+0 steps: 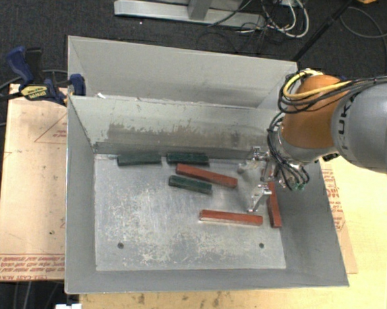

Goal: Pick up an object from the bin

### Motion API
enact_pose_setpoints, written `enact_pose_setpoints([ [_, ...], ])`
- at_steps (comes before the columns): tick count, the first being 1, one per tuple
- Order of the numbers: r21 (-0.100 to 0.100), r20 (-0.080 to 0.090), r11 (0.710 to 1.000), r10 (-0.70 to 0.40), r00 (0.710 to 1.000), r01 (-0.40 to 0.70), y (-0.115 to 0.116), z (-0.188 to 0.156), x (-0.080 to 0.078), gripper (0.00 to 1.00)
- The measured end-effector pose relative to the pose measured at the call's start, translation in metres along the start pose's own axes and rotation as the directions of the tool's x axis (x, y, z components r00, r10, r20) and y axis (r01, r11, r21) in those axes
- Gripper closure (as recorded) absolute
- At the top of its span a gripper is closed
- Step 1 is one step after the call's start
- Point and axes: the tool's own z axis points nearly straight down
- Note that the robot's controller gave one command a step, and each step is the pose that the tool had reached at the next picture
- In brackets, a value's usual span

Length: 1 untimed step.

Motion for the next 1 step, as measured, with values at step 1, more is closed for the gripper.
enact_pose_setpoints([
  [1,-0.003,0.014,0.998,0.070,0.997,-0.070,0.1039,-0.0027,-0.0354,1.00],
])
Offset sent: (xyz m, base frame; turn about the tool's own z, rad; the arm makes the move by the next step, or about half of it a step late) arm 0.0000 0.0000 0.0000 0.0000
